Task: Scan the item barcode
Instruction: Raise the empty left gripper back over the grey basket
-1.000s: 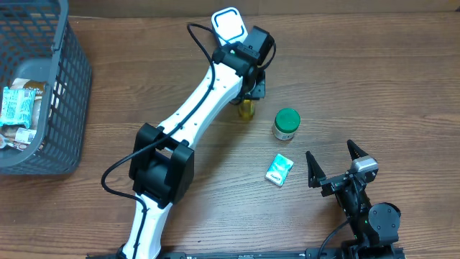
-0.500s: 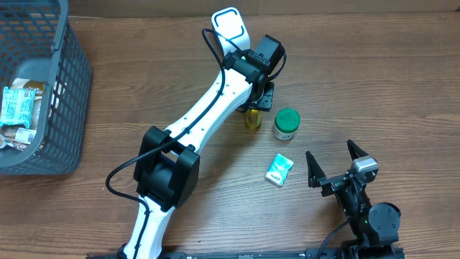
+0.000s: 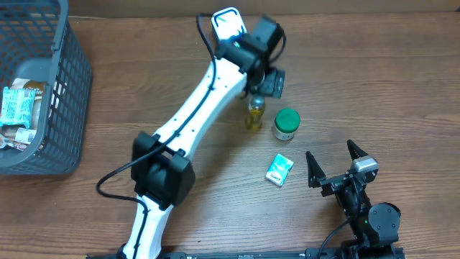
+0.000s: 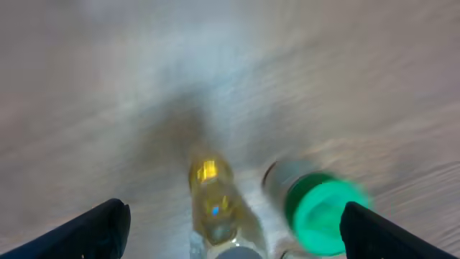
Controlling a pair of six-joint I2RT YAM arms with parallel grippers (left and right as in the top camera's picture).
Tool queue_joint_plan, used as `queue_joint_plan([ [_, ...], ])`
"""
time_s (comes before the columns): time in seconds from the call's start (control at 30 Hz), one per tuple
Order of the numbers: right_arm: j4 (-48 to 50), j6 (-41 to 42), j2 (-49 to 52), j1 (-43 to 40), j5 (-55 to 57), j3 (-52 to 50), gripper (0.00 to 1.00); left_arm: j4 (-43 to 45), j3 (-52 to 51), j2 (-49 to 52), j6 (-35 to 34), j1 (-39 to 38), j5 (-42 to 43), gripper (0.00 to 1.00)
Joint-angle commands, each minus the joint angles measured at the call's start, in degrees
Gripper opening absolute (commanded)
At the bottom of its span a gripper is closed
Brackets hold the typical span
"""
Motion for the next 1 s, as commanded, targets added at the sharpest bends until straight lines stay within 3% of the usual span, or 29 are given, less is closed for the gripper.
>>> queue_joint_plan([
  [0.0,0.3,0.2,-0.2,0.2,-0.3,-0.6,1.00,-4.0,13.2,-2.7,2.1,3.5,0.1,0.95],
  [0.33,0.3,0.2,-0.2,0.2,-0.3,-0.6,1.00,-16.3,32.4,-2.7,2.0,14.8,-6.0,0.98],
  [0.67,0.3,0.2,-0.2,0.2,-0.3,-0.6,1.00,-25.5,34.1,-2.7,1.8,28.0,-5.0,0.99],
  [0.97,0.3,0.2,-0.2,0.2,-0.3,-0.6,1.00,-27.9,34.0,-2.7,1.9,32.4,-5.4,1.00],
])
